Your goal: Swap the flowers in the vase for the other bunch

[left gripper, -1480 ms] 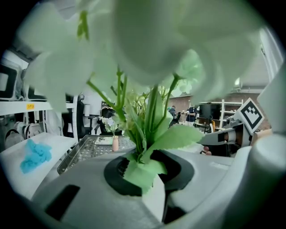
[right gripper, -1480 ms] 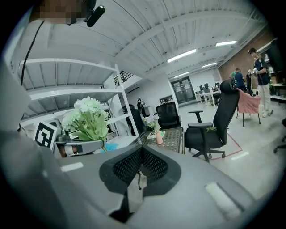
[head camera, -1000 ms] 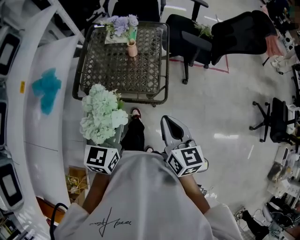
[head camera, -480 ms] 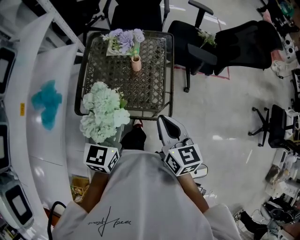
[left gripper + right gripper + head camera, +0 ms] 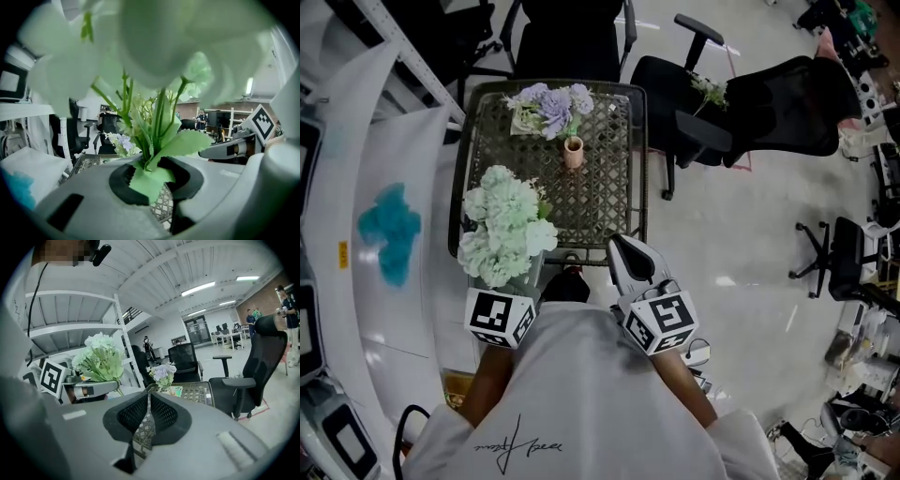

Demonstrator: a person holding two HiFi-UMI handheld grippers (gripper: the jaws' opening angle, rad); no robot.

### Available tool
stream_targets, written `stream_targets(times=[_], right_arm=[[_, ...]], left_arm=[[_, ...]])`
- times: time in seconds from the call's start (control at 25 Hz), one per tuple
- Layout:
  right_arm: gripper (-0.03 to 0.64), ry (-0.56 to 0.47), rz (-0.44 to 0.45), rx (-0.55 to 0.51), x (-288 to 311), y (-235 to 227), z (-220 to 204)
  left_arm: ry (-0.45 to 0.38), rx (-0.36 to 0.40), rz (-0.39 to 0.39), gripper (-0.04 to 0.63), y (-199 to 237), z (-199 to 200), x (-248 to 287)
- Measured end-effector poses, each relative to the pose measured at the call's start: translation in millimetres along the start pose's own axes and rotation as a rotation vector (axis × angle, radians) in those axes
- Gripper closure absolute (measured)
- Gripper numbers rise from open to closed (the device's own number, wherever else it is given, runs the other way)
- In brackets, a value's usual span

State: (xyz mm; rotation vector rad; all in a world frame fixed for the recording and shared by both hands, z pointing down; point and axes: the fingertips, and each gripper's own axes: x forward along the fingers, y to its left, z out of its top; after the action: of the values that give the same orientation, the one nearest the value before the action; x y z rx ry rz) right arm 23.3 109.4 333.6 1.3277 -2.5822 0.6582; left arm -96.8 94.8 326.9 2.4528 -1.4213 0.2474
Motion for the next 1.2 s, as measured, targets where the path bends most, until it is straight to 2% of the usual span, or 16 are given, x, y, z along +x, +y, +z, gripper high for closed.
stream_targets(times=[0.4,0.68,1.2], right_arm=[[0.554,0.033,-0.011,-0.034,35,4,2],[0.552,0.046,-0.007,-0.063,54,-2,1],[0.522,0.089,0.100,-0.118,98,-23,7]], left_arm=[[-0.010,-0.025,-0.009,0.529,34,3,12],[0.004,-0.037,-0.015,0.529,43,-6,19],[-0.015,-0.067,0.068,0.528,47,-6,40]])
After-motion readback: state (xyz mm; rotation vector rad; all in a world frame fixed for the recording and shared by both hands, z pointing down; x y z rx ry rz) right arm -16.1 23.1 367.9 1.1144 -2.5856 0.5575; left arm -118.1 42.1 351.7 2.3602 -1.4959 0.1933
